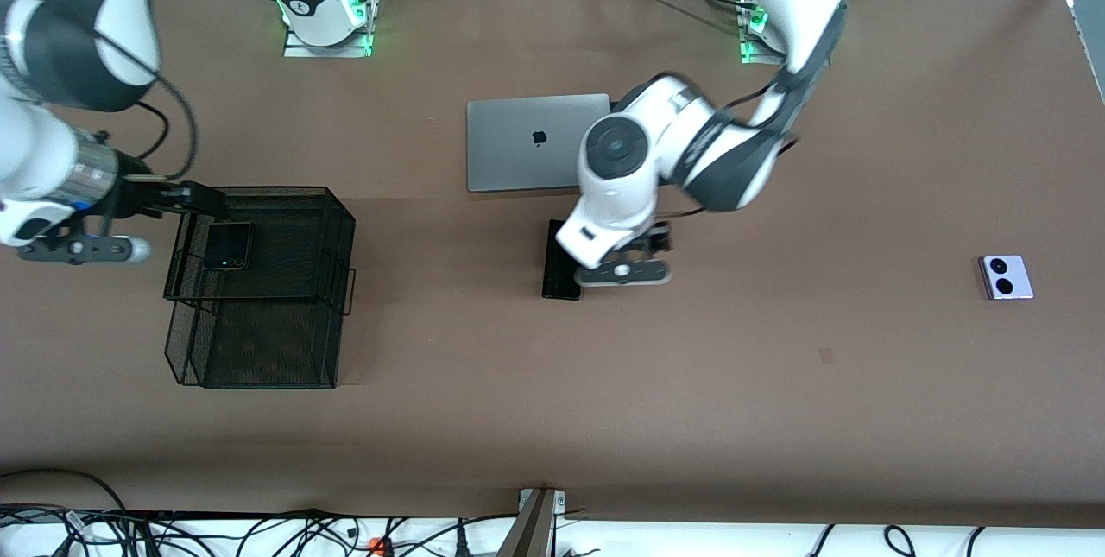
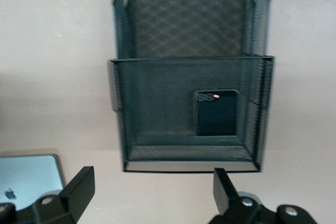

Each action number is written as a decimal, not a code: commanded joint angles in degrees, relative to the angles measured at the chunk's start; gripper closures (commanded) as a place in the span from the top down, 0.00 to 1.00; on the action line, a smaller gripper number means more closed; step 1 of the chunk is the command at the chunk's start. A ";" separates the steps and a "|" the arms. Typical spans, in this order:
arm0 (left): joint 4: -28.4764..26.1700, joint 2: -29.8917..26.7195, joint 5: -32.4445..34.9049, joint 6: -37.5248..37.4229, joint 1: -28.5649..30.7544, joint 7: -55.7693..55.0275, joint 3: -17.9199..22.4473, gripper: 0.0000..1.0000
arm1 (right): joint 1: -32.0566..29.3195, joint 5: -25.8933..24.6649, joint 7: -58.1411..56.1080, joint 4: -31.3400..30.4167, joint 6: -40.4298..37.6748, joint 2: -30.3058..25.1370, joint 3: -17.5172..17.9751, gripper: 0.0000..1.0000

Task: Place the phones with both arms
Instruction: 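Set the tall black phone down beside the laptop with the left gripper, then move the right gripper to the tall phone while the left gripper reaches the white phone, then grasp the tall phone with the right gripper while the left gripper grasps the white phone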

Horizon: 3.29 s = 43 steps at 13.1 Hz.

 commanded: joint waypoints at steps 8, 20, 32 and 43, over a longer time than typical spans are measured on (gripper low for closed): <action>-2.81 -9.32 0.45 -15.36 22.07 23.16 -0.17 1.00 | 17.16 0.12 40.55 3.40 15.43 10.48 9.86 1.00; -11.15 -3.44 3.09 8.42 53.10 61.07 0.18 1.00 | 17.43 0.03 58.60 21.97 23.09 30.97 22.99 1.00; -23.65 4.30 2.74 34.46 67.09 68.38 0.09 1.00 | 17.60 -0.05 62.12 20.74 32.68 41.08 22.99 1.00; -23.47 6.85 2.56 35.61 68.07 67.67 0.09 0.92 | 17.86 -0.32 59.92 19.86 34.88 42.32 24.31 1.00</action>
